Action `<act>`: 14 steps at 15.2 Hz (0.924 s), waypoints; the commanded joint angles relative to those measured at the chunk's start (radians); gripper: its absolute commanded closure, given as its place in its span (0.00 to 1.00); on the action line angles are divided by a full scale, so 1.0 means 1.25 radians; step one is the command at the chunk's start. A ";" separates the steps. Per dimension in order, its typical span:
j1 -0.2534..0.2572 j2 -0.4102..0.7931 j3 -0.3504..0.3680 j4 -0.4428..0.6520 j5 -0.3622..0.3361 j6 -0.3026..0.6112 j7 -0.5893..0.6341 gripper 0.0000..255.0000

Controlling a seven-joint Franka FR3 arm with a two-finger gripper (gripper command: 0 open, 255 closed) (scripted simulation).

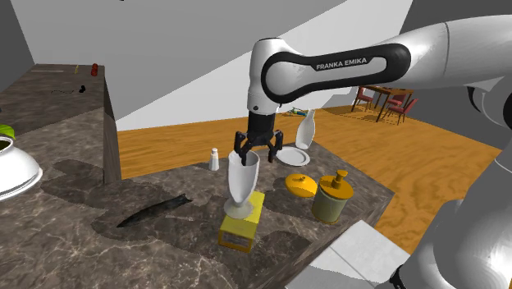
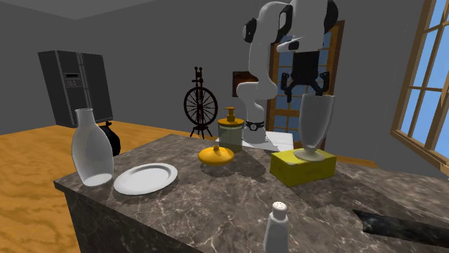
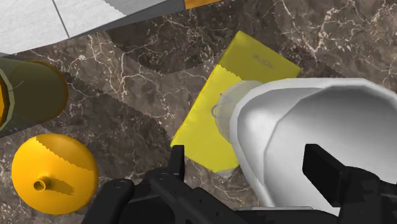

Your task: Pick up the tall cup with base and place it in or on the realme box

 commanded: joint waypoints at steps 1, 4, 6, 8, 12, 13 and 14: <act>0.000 0.000 0.000 0.000 0.000 0.000 0.000 0.00; -0.002 -0.001 -0.002 0.052 -0.001 -0.053 0.001 0.00; -0.003 0.003 -0.004 0.104 -0.003 -0.102 0.002 0.00; -0.003 0.003 -0.004 0.104 -0.003 -0.102 0.002 0.00; -0.003 0.003 -0.004 0.104 -0.003 -0.102 0.002 0.00; -0.003 0.003 -0.004 0.104 -0.003 -0.102 0.002 0.00; -0.003 0.003 -0.004 0.104 -0.003 -0.102 0.002 0.00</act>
